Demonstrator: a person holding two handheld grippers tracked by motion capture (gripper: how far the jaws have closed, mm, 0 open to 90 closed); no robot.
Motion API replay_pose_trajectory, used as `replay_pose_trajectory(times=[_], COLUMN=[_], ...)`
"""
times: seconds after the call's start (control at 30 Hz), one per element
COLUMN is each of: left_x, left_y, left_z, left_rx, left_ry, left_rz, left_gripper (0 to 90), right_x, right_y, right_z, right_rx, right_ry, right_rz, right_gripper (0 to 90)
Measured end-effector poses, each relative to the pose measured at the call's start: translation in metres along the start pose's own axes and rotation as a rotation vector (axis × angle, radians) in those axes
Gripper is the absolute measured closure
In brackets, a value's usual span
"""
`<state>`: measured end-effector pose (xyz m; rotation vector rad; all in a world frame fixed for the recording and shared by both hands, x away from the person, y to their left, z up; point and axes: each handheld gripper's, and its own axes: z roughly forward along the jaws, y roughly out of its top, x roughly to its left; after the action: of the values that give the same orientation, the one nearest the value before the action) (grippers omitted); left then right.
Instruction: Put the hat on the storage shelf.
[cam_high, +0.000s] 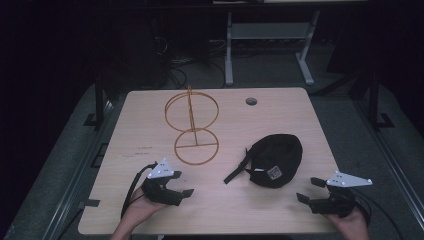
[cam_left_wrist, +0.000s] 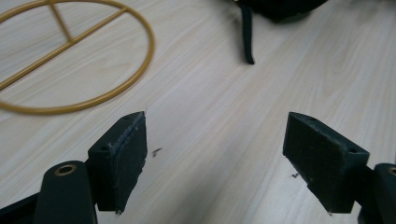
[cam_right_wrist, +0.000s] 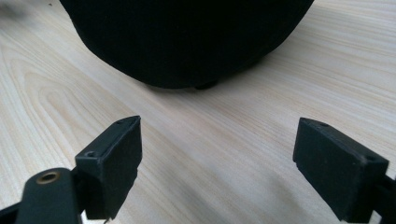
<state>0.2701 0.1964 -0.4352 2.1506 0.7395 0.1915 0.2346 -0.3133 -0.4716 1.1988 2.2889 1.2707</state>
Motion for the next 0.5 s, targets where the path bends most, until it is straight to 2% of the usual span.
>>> replay_pose_trajectory(times=[0.23, 0.33, 0.47, 0.5], left_x=[-0.009, -0.013, -0.021, -0.022], left_y=[0.016, 0.021, 0.032, 0.034], left_z=[0.007, 0.008, 0.016, 0.018], left_rx=[0.011, 0.011, 0.025, 0.024], left_ry=[-0.019, -0.031, -0.053, -0.061], left_rz=[0.049, 0.059, 0.099, 0.099], left_gripper=[21.8, 21.9, 22.2, 22.2], right_x=[0.0, -0.001, -0.001, -0.001], right_y=[0.001, 0.0, 0.0, 0.0], right_z=[-0.001, -0.002, -0.002, -0.003], right_rx=[-0.011, -0.009, -0.017, -0.016], right_ry=[0.007, 0.006, 0.009, 0.009], right_rz=[-0.006, -0.006, -0.01, -0.008], right_gripper=[15.3, 15.3, 15.3, 15.3])
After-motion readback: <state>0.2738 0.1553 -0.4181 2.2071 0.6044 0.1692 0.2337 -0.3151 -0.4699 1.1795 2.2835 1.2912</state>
